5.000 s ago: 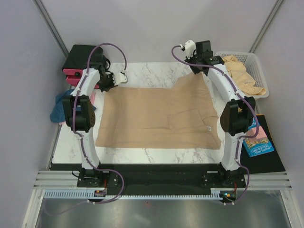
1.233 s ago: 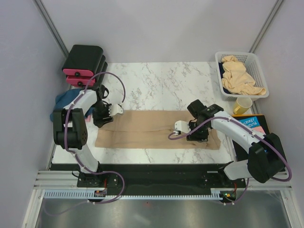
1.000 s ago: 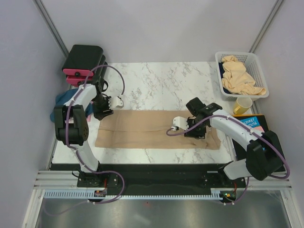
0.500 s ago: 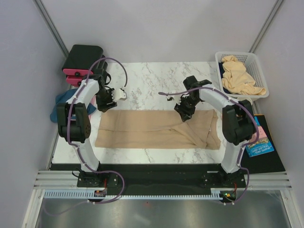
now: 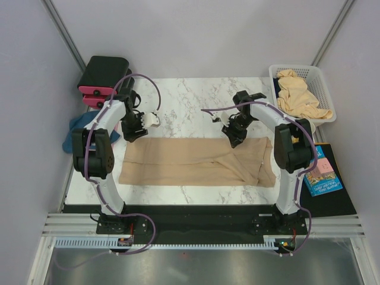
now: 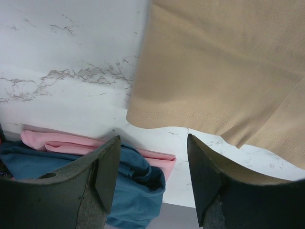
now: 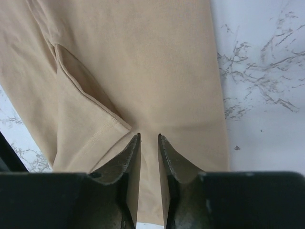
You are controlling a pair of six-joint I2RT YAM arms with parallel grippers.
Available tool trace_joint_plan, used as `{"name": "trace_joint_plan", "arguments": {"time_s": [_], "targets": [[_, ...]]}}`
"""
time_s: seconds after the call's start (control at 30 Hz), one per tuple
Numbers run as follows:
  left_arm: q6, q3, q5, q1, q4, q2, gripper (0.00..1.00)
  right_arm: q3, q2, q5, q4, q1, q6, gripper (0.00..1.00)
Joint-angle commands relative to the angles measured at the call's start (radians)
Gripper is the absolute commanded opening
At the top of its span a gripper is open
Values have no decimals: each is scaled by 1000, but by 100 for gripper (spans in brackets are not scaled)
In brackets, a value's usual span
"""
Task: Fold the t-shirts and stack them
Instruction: Fold the other side of the tshirt into a rectangle
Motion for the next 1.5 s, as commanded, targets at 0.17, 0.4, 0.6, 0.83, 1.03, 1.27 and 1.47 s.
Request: {"name": "trace_joint_plan", "arguments": {"time_s": [0.17,0.4,0.6,0.83,1.03,1.27,1.47], "targets": [[-45,15,-2,-22,27,4,64,-115,-71,74,143,24,37,13],[-48,9,3,-30,27,4,64,-145,-75,72,200,37,85,9],[-51,2,4,-31,30,1,64,-164,-91,75,208,65,89,7],[-44,-4,3,-31,38,-2,64,-201,-150,94,109,94,17,6],[-31,-10,18,-31,38,2,64,-204,-193,91,49,120,8,3],[-18,-7,29,-33,41,19,64,-227,-219,54,52,154,54,3],[-2,-8,35,-36,38,27,64,-264,-235,25,75,200,97,3]]}}
